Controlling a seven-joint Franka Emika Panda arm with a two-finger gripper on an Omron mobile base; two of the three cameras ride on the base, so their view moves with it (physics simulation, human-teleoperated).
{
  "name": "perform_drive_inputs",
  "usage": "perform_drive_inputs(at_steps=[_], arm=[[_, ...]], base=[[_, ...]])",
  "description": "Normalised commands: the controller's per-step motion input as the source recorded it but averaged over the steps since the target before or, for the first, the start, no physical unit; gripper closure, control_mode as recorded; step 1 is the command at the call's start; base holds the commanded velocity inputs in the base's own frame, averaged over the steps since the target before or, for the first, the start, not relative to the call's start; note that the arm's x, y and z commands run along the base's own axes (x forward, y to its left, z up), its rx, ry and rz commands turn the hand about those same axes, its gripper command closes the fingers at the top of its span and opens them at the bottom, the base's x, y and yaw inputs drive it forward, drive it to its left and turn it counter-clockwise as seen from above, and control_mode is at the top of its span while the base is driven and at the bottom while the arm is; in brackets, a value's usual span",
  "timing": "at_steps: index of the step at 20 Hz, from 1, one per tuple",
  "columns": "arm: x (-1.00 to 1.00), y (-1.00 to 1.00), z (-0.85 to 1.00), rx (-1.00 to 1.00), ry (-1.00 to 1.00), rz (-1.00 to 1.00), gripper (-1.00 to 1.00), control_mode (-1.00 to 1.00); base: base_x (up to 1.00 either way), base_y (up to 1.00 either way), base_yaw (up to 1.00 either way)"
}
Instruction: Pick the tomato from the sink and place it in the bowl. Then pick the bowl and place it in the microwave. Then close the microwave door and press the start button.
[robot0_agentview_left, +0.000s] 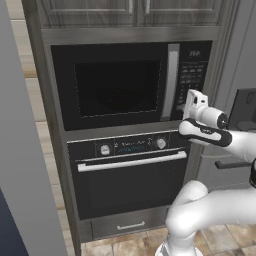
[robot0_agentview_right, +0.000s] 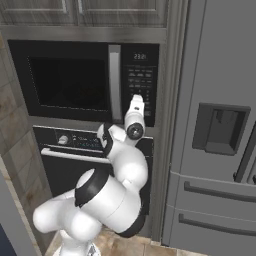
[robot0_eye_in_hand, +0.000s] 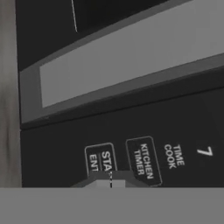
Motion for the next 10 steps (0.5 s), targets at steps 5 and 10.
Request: perform_drive_inputs(at_steps=[5, 10], arm=[[0.34, 0.00, -0.16, 0.00, 0.00, 0.00, 1.00, -1.00], [0.25, 0.00, -0.27, 0.00, 0.00, 0.00, 1.00, -1.00]], base=[[0.00, 0.00, 0.00], [0.00, 0.00, 0.00]])
